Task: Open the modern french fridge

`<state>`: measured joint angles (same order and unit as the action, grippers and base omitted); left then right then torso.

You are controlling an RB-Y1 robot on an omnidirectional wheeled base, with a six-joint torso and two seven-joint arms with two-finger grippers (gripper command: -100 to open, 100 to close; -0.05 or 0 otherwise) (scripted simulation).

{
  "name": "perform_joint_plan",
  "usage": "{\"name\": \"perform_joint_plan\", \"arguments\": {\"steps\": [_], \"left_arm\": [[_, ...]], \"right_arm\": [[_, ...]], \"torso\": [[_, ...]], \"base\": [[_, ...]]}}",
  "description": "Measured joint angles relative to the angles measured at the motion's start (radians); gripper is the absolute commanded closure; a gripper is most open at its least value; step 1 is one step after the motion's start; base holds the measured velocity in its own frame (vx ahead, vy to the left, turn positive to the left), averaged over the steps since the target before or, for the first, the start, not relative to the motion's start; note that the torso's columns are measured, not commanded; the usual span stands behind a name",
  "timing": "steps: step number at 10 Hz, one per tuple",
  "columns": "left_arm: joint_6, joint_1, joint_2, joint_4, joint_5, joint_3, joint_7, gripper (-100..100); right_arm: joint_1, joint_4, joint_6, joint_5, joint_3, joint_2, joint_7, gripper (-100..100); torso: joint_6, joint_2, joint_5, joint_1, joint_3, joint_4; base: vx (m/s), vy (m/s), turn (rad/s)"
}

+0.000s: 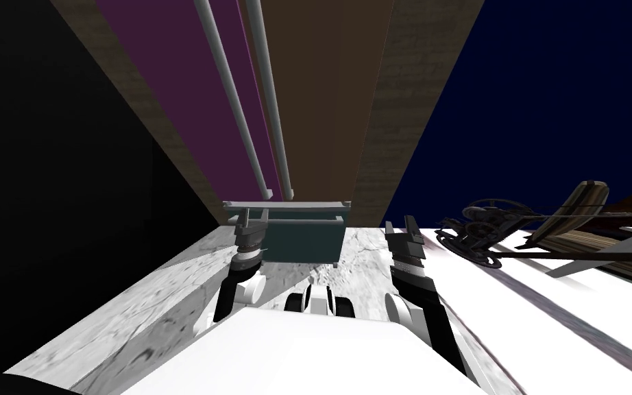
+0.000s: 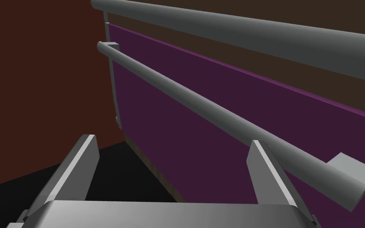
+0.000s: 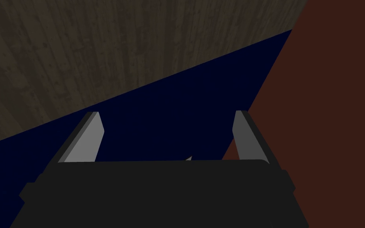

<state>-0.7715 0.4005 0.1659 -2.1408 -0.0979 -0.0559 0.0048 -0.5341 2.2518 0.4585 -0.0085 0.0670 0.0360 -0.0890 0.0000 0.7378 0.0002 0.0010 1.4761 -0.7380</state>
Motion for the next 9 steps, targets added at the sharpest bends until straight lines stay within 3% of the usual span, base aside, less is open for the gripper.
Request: {"name": "perform_joint_plan", "arguments": {"steps": [5, 9], "left_arm": [[-0.082, -0.026, 0.01, 0.094, -0.003, -0.013, 0.018, -100], [-0.159, -0.051, -0.004, 0.182, -0.005, -0.029, 0.033, -100]], "right_arm": [[0.0, 0.0, 0.0, 0.0, 0.0, 0.0, 0.0, 0], [0.0, 0.0, 0.0, 0.0, 0.0, 0.0, 0.0, 0]], "torso": [[0.0, 0.001, 0.0, -0.001, 0.0, 0.0], [0.0, -0.002, 0.0, -0.001, 0.001, 0.001]], "base": [[0.071, 0.002, -0.046], [0.096, 0.007, -0.058]]}}
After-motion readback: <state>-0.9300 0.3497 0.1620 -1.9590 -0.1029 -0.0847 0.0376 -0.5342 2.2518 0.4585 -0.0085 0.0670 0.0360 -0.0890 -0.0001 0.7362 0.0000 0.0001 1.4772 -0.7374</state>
